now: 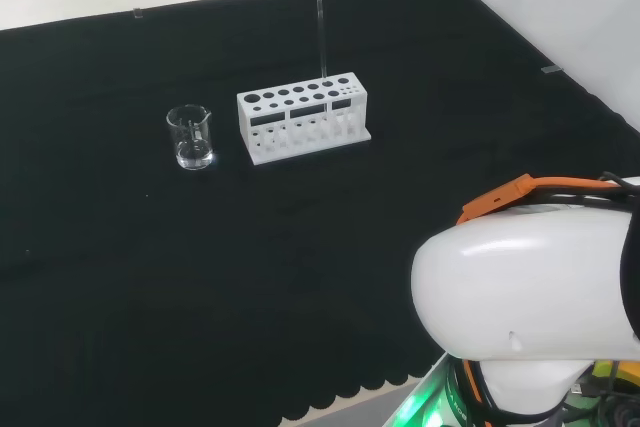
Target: Take the glass rod from the white test tube rack.
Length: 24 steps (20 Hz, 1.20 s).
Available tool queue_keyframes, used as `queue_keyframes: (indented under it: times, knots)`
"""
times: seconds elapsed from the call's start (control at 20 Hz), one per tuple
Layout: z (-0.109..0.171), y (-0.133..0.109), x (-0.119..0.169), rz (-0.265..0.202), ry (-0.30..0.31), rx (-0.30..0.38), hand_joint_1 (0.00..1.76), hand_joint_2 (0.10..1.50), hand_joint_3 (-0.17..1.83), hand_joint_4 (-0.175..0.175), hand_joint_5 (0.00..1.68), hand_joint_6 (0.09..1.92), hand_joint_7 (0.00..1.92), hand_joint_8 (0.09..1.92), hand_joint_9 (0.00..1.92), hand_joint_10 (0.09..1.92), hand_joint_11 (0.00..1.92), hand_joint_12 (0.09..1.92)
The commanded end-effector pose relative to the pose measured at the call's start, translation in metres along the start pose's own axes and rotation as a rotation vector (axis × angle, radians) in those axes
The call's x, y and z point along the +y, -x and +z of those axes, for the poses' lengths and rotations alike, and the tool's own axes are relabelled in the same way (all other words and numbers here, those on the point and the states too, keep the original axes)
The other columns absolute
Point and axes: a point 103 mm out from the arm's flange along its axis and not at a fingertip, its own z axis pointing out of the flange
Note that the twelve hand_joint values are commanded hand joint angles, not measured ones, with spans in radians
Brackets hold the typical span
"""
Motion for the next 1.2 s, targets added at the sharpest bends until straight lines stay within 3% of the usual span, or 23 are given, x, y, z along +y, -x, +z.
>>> queue_keyframes:
  times: [0.05, 0.8, 0.9, 1.05, 1.2]
  knots:
    - [0.000, -0.001, 0.000, -0.003, 0.005, -0.012, 0.55, 0.72, 0.59, -0.059, 0.00, 0.09, 0.00, 0.41, 0.02, 0.78, 0.00, 1.12]
    - [0.003, 0.004, 0.001, 0.005, -0.012, 0.005, 0.52, 0.79, 0.49, -0.059, 0.00, 0.09, 0.00, 0.41, 0.00, 0.82, 0.00, 1.13]
    - [0.002, 0.002, 0.000, -0.014, -0.011, -0.004, 0.51, 0.79, 0.49, -0.058, 0.00, 0.09, 0.00, 0.41, 0.00, 0.82, 0.00, 1.13]
    - [-0.005, -0.003, 0.001, -0.037, -0.001, -0.031, 0.50, 0.80, 0.48, -0.058, 0.00, 0.09, 0.00, 0.42, 0.00, 0.83, 0.00, 1.13]
    - [-0.018, 0.000, 0.008, -0.025, -0.013, -0.034, 0.49, 0.81, 0.46, -0.058, 0.00, 0.09, 0.00, 0.46, 0.00, 0.84, 0.00, 1.14]
